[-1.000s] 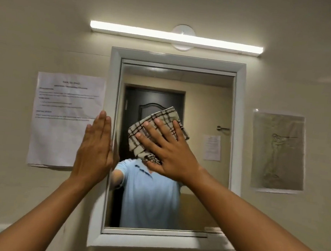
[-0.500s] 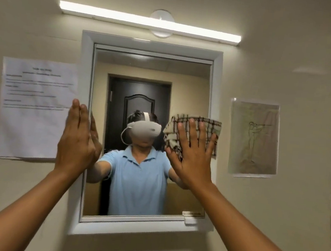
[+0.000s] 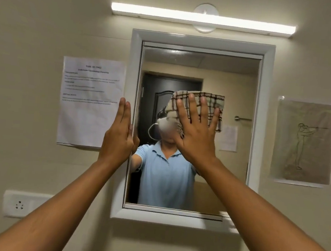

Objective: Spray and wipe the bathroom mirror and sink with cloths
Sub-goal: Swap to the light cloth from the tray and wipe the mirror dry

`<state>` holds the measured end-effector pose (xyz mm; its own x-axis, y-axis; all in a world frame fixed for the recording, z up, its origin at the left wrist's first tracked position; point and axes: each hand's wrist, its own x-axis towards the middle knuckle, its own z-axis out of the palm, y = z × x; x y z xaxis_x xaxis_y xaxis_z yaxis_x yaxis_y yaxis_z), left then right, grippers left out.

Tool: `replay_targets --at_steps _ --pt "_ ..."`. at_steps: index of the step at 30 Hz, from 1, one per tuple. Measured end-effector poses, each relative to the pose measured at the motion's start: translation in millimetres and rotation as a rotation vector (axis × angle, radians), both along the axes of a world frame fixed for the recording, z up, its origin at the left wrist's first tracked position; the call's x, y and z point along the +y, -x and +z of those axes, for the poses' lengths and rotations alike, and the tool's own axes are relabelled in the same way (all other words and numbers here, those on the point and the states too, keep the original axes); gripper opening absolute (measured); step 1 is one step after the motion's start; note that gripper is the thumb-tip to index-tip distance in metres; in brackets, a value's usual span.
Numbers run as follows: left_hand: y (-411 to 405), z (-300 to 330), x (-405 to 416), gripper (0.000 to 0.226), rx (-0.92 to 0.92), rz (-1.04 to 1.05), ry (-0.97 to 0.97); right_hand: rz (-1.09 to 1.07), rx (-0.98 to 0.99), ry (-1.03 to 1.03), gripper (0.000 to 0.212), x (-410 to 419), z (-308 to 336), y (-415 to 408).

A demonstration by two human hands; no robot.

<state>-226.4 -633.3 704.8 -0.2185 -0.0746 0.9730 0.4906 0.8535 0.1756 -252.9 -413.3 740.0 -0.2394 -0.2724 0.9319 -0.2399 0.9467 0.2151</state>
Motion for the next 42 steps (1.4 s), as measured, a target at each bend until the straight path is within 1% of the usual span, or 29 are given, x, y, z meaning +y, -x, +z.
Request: replay_targets --at_steps 2,4,6,9,10,12,13,14,16,18,21,24,27,30,32,33,35,38,40,42 --pt "-3 -4 -3 0.065 -0.026 -0.017 0.001 0.026 0.020 -0.036 0.077 -20 -1 2" --pt "-6 -7 -7 0.064 -0.041 -0.022 0.014 0.068 0.053 -0.127 0.076 -32 -15 4" --pt "-7 -9 -12 0.065 -0.058 -0.030 0.036 0.136 0.093 -0.266 0.075 -38 -47 3" --pt "-5 -10 -21 0.068 -0.075 -0.021 0.097 0.193 0.098 -0.502 0.070 -36 -105 3" --pt "-4 -10 -23 0.069 -0.070 -0.008 0.124 0.200 0.097 -0.557 0.068 -33 -112 4" --pt "-3 -10 -26 0.067 -0.071 0.005 0.159 0.200 0.103 -0.623 0.068 -28 -98 9" --pt "-4 -10 -26 0.065 -0.077 -0.001 0.164 0.186 0.110 -0.617 0.068 -29 -81 10" --pt "-4 -10 -27 0.065 -0.080 -0.009 0.167 0.169 0.120 -0.567 0.069 -32 -60 10" --pt "-2 -11 -27 0.067 -0.074 -0.008 0.162 0.134 0.109 -0.406 0.071 -42 -9 6" --pt "0 -12 -27 0.074 -0.066 0.003 0.148 0.100 0.076 -0.297 0.073 -54 31 1" --pt "-1 -13 -26 0.074 -0.051 0.018 0.160 0.062 0.061 -0.230 0.073 -71 48 -1" --pt "-5 -13 -27 0.069 -0.043 0.007 0.158 0.074 0.059 -0.188 0.074 -79 30 -2" --pt "-8 -14 -28 0.066 -0.038 -0.050 0.140 0.107 0.061 -0.219 0.072 -76 -5 -1" --pt "-12 -17 -29 0.062 -0.060 -0.071 0.136 0.152 0.033 -0.298 0.070 -68 -53 -4" --pt "-14 -21 -28 0.071 -0.108 -0.050 0.171 0.179 -0.001 -0.369 0.068 -61 -93 -8" --pt "-16 -25 -28 0.074 -0.140 -0.031 0.191 0.184 -0.016 -0.411 0.067 -56 -112 -9" --pt "-16 -34 -26 0.074 -0.185 0.073 0.243 0.175 -0.046 -0.491 0.067 -48 -141 -10" --pt "-15 -48 -21 0.075 -0.220 0.241 0.324 0.153 -0.062 -0.570 0.070 -38 -146 -9" --pt "-17 -57 -15 0.078 -0.243 0.268 0.354 0.149 -0.058 -0.607 0.069 -29 -136 -8" --pt "-20 -63 -8 0.079 -0.263 0.246 0.336 0.120 -0.040 -0.560 0.068 -11 -127 -7"
